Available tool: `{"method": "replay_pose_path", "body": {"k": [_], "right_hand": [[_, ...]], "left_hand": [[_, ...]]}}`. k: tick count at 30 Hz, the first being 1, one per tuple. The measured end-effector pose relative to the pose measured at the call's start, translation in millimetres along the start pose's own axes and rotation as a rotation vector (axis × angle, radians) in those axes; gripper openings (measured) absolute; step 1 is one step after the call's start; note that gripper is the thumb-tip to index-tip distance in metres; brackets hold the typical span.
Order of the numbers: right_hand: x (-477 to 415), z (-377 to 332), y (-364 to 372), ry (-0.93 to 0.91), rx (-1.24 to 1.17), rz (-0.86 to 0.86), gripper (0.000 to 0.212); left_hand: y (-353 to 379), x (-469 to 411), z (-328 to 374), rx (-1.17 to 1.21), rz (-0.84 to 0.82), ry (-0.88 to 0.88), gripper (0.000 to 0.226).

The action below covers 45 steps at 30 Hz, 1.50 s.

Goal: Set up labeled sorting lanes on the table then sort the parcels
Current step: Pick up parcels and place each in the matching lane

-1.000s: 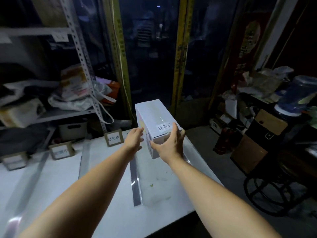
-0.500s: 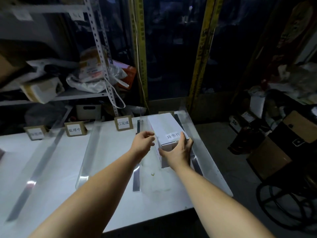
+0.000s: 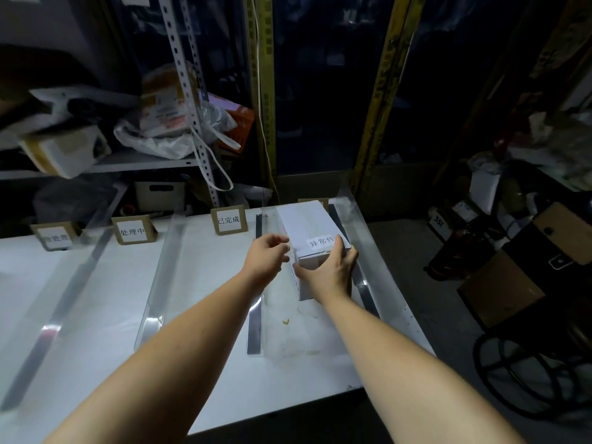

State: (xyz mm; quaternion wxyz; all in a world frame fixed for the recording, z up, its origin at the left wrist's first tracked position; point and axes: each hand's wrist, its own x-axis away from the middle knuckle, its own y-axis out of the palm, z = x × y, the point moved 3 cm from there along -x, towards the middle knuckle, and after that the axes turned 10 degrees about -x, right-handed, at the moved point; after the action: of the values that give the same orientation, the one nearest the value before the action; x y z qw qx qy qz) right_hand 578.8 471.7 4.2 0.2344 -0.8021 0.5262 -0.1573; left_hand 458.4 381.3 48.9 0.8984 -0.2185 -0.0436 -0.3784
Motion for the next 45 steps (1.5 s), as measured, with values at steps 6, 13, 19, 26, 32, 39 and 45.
{"method": "replay_pose_path", "body": {"k": [6,13,19,26,32,39,45], "right_hand": [[-10.4,1.7,15.8,-0.007,0.019,0.009,0.117],[-26.2,10.5,25.1,-0.016,0.019,0.038,0.121],[-36.5,27.2,43.2,-0.017,-0.058,0.057,0.119],[-28.5,45.2,44.8,0.035,0.026,-0.016,0.122],[-16.7,-1.3,6.3,-0.015,0.174,-0.023,0.113],[22.5,-165.1,31.4,-0.437,0.014,-0.112,0.090],[125.9,-284.9,136.7,-0.626,-0.151,-0.438,0.073]], "left_hand": [[0.5,-9.2,-10.9,0.033,-0.034,-0.011,0.016],[-1.1,-20.0,-16.5,0.059,-0.016,-0.033,0.013],[6.7,-25.3,-20.1,0.080,-0.020,-0.044,0.014],[17.0,-14.6,-21.5,0.079,-0.018,-0.057,0.016],[3.8,6.2,9.1,0.104,0.036,-0.025,0.015],[-113.3,52.8,55.0,0.153,0.309,0.074,0.024],[-282.8,124.2,15.4,0.163,0.645,0.019,0.023]]}}
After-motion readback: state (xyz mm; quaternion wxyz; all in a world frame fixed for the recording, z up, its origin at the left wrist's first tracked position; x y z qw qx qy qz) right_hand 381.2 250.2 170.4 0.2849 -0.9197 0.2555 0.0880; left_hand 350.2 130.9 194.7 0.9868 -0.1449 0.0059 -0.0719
